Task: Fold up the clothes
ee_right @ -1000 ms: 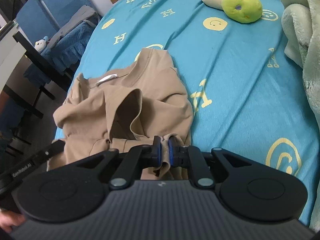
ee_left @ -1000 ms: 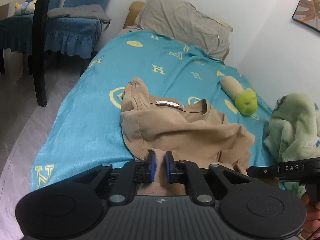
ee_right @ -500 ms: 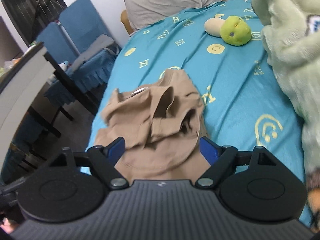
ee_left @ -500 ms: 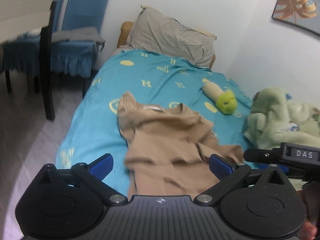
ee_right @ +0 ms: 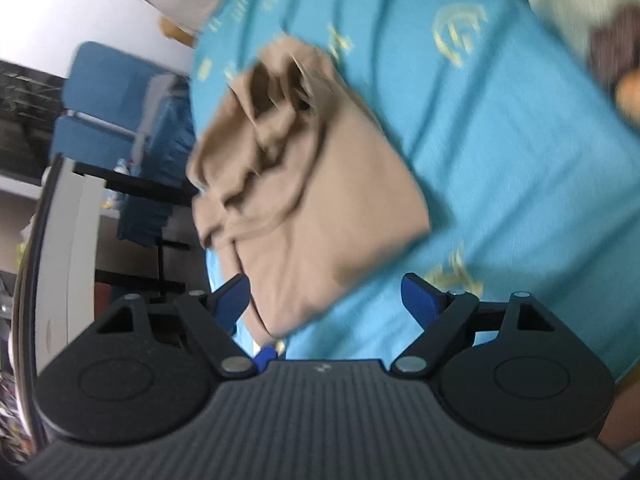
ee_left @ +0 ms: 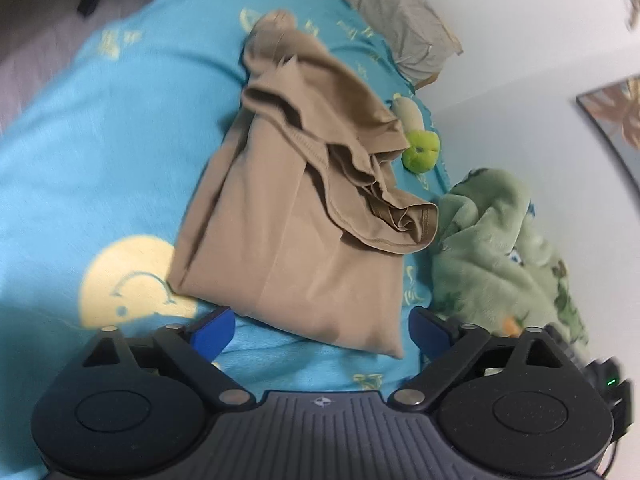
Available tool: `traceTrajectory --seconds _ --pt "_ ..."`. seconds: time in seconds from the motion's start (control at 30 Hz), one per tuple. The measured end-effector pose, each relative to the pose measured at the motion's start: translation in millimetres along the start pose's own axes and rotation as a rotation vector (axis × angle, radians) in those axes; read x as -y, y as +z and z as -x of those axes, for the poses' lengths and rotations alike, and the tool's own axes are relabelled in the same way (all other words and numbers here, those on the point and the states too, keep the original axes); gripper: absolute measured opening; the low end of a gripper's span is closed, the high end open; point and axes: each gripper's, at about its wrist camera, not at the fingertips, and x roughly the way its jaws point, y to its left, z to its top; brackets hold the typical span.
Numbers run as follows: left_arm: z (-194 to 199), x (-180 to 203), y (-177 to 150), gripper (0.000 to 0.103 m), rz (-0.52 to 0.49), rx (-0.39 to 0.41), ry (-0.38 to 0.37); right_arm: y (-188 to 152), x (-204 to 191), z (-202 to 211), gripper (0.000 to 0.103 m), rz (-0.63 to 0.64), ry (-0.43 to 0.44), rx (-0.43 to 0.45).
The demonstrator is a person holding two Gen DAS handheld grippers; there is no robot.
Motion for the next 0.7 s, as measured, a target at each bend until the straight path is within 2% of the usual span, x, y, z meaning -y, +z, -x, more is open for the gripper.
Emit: traceTrajectory --seconds 0.07,0.1,0.17,0.23,0.27,0.33,0.4,0.6,0.63,0.7 --pt "-6.2 -4.6 1.2 0.085 0.029 0.004 -0.008 1.2 2.6 -10.1 0.084 -0.024 0.015 -0.03" --pt "-9.3 -6.9 1.8 0.079 0.043 0.006 -0.012 1.4 3.4 -13.1 0.084 -0.033 0.019 -0.03" --pt "-15.5 -11.5 2.9 0.073 0.072 0.01 -0.019 1.8 6.6 -17.0 0.084 -0.058 0.018 -0.027" --pt "-21.7 -16.1 4.1 0.058 0.1 0.013 -0.027 2.8 14.8 -20.0 0.084 -0.12 0.031 -0.029" --pt "-24.8 -18.4 4.7 0.054 0.114 0.015 -0.031 4.8 20.3 -21.3 0.084 -0.153 0.041 -0.034" --pt "-22.6 -21.4 5.8 0.044 0.138 0.044 -0.064 5.3 28.1 -23.3 0.085 -0.211 0.057 -0.035" --pt "-16.8 -23.6 6.8 0.039 0.16 0.081 -0.109 5.8 33.6 -23.7 0.085 -0.25 0.073 -0.021" --pt "-9.6 -27.5 7.6 0.039 0.204 0.127 -0.206 9.6 46.0 -21.7 0.084 -0.357 0.148 0.082" --pt "-9.5 -28.0 7.5 0.039 0.209 0.13 -0.216 10.5 46.2 -23.1 0.077 -0.365 0.144 0.091" --pt "-10.1 -29.9 6.8 0.041 0.223 0.132 -0.229 12.8 45.9 -27.2 0.071 -0.373 0.126 0.094"
